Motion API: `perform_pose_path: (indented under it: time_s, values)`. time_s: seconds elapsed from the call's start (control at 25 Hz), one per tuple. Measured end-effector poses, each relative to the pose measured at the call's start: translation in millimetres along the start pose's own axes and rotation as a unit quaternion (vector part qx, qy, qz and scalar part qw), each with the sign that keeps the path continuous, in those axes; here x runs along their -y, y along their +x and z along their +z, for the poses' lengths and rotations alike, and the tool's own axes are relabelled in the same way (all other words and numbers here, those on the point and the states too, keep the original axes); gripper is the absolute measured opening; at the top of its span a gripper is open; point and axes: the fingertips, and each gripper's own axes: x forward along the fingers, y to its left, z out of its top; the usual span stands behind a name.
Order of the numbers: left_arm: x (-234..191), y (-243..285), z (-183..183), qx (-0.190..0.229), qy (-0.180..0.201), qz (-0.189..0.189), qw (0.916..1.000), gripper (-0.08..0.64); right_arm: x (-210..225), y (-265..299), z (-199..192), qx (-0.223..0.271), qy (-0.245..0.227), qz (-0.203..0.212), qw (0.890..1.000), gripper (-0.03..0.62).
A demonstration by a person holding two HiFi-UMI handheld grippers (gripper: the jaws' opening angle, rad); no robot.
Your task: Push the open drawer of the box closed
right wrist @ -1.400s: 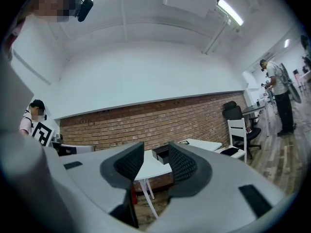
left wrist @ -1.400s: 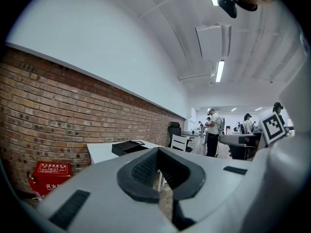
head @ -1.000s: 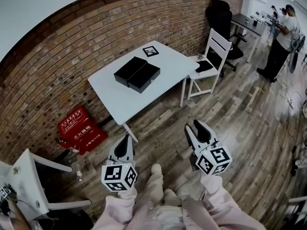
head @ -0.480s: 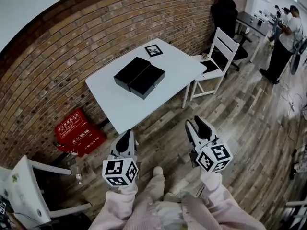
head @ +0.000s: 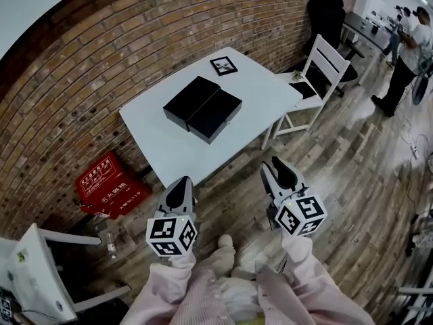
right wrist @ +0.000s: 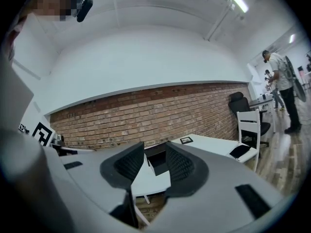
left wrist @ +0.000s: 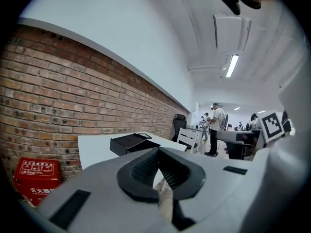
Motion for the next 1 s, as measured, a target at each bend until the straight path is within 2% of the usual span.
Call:
perform_pose_path:
  time_s: [0.52, 1.0]
  values:
    - [-43.4, 58.7, -6.9, -0.029, -0.007, -0.008, 0.9995, -0.005, 14.3, 66.3, -10.8, -0.017, -0.005, -0.007, 1.000, 0.140]
    - [-64.9, 92.6, -19.4, -0.050, -0.035, 0.007, 0.9981, -0.005, 33.9, 118.1, -35.5, -0.057, -0.011, 0.007, 0.998, 0.140]
